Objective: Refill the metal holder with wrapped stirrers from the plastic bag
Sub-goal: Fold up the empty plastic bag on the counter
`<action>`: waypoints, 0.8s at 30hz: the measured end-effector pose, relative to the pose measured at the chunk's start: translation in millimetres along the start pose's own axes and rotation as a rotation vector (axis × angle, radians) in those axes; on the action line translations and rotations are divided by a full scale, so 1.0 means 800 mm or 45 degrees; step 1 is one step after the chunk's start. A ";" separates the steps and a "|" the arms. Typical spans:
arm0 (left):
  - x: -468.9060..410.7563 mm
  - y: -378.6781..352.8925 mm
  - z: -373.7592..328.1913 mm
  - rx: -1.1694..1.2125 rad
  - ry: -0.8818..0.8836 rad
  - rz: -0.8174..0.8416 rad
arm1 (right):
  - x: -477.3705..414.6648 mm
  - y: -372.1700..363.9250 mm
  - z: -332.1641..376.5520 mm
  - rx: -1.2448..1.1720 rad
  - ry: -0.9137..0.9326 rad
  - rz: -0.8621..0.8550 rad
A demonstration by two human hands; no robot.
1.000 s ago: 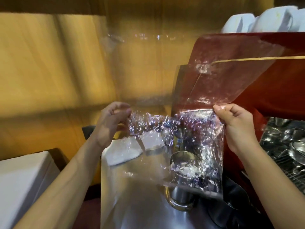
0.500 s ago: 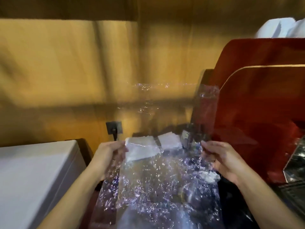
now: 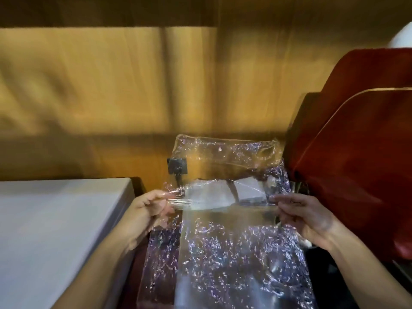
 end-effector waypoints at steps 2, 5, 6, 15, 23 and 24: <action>0.001 0.000 -0.003 -0.063 -0.054 -0.018 | -0.005 0.006 -0.002 0.017 0.030 -0.027; 0.003 -0.005 -0.004 -0.156 -0.071 -0.030 | -0.004 0.003 -0.004 0.095 0.075 -0.048; 0.003 -0.005 -0.004 -0.159 -0.079 -0.038 | -0.001 -0.001 -0.003 0.134 0.091 -0.034; 0.002 -0.015 0.008 0.217 -0.014 -0.013 | 0.009 0.003 -0.003 0.303 0.217 -0.174; 0.005 -0.015 0.021 0.064 0.048 0.061 | 0.010 0.001 -0.010 0.284 0.278 -0.360; 0.004 -0.016 0.020 -0.002 0.012 0.007 | 0.010 0.000 -0.011 0.324 0.282 -0.409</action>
Point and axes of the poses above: each hand's wrist, its own x-axis away from the middle knuckle, its own y-axis out of the back of the hand, z = x × y, the point moved 5 cm from there along -x, towards the middle knuckle, and after that the axes turned 14 degrees about -y, right-handed, at the moved point
